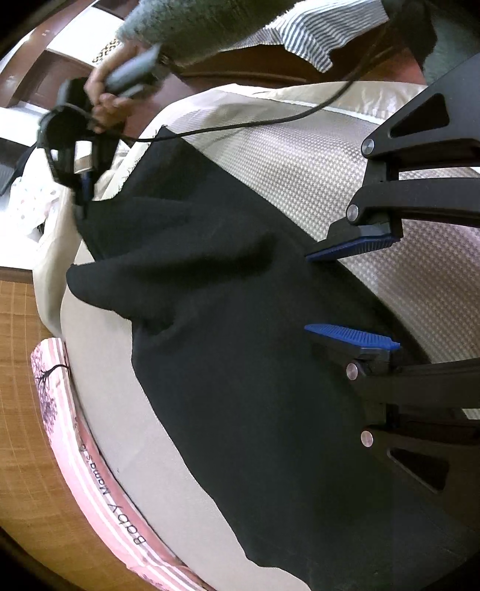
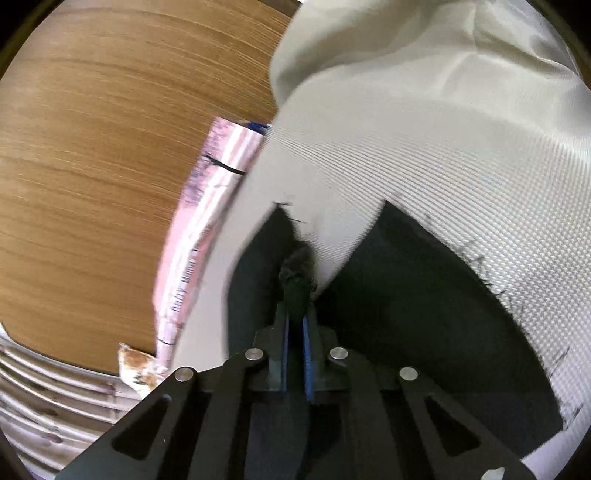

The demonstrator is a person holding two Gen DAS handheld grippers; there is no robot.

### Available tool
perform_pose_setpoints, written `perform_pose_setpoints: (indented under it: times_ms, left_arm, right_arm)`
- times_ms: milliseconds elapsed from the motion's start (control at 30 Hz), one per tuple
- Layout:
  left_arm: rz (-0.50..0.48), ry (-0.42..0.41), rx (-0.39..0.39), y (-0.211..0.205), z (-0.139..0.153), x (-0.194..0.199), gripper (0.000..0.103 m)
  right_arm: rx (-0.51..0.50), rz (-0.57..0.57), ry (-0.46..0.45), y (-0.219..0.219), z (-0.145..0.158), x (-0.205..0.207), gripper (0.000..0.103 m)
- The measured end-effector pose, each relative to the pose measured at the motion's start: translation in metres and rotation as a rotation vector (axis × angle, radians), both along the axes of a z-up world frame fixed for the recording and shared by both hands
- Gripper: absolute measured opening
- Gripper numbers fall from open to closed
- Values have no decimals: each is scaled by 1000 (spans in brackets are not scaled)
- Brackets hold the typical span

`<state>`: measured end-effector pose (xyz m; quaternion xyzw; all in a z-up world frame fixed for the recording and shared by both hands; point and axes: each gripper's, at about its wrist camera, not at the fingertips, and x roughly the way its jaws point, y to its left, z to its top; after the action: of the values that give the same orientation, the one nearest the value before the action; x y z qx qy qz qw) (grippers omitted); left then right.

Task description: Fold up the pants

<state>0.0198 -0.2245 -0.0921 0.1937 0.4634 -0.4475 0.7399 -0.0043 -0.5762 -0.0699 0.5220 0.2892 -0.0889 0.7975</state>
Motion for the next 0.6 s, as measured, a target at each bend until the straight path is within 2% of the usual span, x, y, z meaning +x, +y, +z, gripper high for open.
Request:
perform_pose_setpoints:
  times_ms: [100, 200, 333, 367, 433, 533, 600]
  left_arm:
    - [-5, -3, -12, -4, 2, -1, 37]
    - [-20, -24, -25, -9, 5, -3, 37]
    - [-32, -65, -28, -18, 6, -3, 36]
    - [-37, -64, -30, -20, 6, -2, 35]
    - [-43, -73, -41, -20, 7, -2, 21]
    - [-53, -80, -47, -19, 5, -1, 18]
    - [-52, -75, -48, -18, 4, -2, 17]
  right_arm:
    - [-3, -5, -43, 3, 20, -4, 6]
    - [-47, -12, -56, 6, 37, -9, 6]
    - [-60, -35, -50, 4, 44, -23, 5]
    - [-66, -39, -50, 3, 45, -27, 5]
    - [-88, -65, -45, 1, 49, -41, 4]
    - [-121, -93, -39, 1, 50, -66, 4]
    - [-119, -108, -11, 0, 40, -82, 4]
